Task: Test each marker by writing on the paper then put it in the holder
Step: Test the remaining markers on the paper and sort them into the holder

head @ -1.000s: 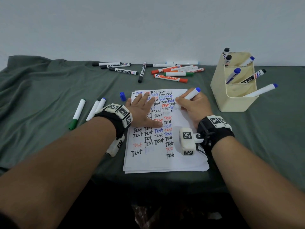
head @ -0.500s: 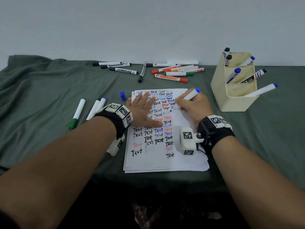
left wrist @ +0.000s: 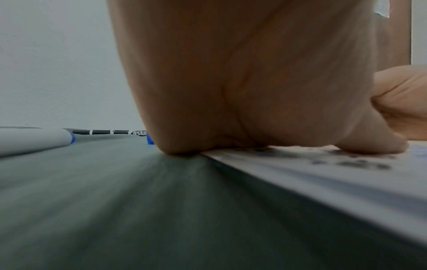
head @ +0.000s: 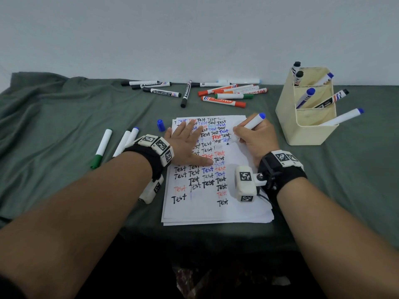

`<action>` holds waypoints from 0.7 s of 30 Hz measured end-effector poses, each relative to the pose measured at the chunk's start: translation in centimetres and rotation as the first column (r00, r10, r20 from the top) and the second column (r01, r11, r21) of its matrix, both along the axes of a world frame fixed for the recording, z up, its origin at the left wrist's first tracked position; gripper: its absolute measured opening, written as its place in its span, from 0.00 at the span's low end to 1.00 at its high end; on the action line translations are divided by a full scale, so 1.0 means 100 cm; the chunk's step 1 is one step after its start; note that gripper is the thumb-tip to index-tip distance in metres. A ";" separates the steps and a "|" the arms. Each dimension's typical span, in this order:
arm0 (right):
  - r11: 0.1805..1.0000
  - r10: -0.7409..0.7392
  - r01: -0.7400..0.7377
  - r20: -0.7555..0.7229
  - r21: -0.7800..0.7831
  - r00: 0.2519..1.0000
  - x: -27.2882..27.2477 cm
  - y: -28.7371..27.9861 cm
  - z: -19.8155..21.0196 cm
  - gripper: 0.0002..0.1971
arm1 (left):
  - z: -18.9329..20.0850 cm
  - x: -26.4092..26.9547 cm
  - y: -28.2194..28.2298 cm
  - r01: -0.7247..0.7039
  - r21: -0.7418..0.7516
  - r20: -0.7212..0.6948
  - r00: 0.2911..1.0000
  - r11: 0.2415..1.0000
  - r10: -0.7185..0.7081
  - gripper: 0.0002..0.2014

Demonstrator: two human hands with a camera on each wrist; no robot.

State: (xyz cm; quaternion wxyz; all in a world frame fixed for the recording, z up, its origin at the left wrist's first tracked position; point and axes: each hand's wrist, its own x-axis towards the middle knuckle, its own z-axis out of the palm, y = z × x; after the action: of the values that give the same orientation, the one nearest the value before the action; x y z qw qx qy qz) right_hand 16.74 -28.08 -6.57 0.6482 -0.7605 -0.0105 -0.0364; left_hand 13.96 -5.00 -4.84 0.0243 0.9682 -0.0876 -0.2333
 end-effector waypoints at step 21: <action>0.999 -0.042 0.042 0.026 0.006 0.999 0.003 -0.002 -0.002 0.13 | 0.001 0.000 0.000 0.003 0.007 -0.002 1.000 1.000 -0.003 0.66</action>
State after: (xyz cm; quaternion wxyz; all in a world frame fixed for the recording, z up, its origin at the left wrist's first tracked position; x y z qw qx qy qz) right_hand 17.07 -28.29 -6.75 0.6490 -0.7584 -0.0029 -0.0597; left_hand 13.96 -4.98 -4.75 0.0208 0.9679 -0.0882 -0.2344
